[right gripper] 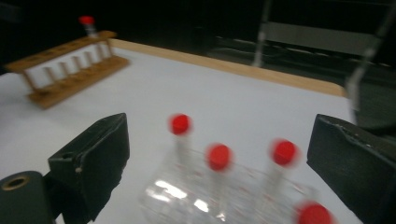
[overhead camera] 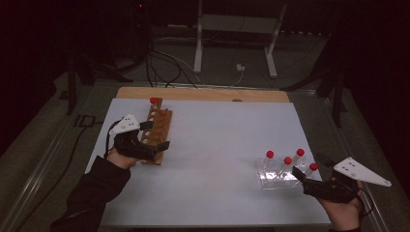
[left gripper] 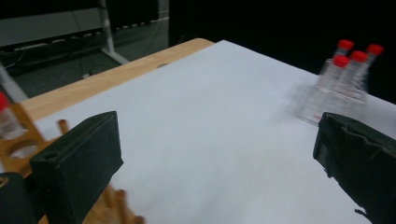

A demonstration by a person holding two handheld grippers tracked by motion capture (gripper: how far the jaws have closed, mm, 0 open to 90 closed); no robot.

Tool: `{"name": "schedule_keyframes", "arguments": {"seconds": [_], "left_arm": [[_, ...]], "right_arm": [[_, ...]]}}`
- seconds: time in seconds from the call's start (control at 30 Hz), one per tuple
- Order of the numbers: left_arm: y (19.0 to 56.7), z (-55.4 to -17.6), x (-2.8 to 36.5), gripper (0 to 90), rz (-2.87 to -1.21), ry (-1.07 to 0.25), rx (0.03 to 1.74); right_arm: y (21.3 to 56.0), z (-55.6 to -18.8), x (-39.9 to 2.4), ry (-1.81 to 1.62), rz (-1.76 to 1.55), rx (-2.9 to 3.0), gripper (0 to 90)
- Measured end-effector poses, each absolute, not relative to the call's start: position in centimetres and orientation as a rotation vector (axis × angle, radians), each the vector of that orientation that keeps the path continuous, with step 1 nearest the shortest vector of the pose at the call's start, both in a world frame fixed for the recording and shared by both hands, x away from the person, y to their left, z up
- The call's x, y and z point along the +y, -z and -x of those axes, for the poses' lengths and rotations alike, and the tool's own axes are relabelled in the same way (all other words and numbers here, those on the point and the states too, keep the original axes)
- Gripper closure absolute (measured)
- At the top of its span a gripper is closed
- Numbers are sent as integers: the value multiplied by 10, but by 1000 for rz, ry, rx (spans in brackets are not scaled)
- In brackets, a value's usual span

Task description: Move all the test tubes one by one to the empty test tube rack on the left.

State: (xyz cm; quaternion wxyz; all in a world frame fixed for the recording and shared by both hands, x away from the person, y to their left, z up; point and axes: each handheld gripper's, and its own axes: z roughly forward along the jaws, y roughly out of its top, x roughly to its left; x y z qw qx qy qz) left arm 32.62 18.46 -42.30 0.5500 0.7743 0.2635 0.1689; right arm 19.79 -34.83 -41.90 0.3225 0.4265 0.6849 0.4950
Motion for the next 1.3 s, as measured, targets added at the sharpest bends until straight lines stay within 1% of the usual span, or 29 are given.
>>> {"name": "schedule_keyframes", "arguments": {"seconds": [0.07, 0.17, 0.43, 0.67, 0.97, 1.03, 1.07, 1.13, 1.2, 1.3], "left_arm": [[426, -320, 182, 19, -1833, -388, 610], [430, -312, 178, 19, -1842, -376, 589], [440, -297, 169, 19, -1858, -348, 546], [448, -292, 166, 19, -1874, -322, 531], [453, -290, 164, 19, -1891, -314, 527], [454, -290, 163, 19, -1891, -313, 530], [454, -289, 163, 19, -1894, -310, 526], [455, -289, 163, 19, -1894, -318, 525], [455, -289, 162, 19, -1898, -320, 525], [456, -289, 162, 19, -1904, -318, 526]], "right_arm": [[422, -195, -358, -1286, -1154, 1777, 78], [429, -193, -371, -1259, -1200, 1745, 140], [456, -195, -391, -1190, -1327, 1738, 166], [473, -201, -397, -1169, -1384, 1770, 265], [483, -209, -399, -1134, -1411, 1793, 501], [484, -211, -398, -1130, -1407, 1801, 532], [484, -211, -398, -1128, -1402, 1806, 564], [484, -213, -397, -1113, -1387, 1825, 583], [485, -214, -395, -1118, -1387, 1831, 632], [486, -218, -392, -1100, -1390, 1843, 675]]}}
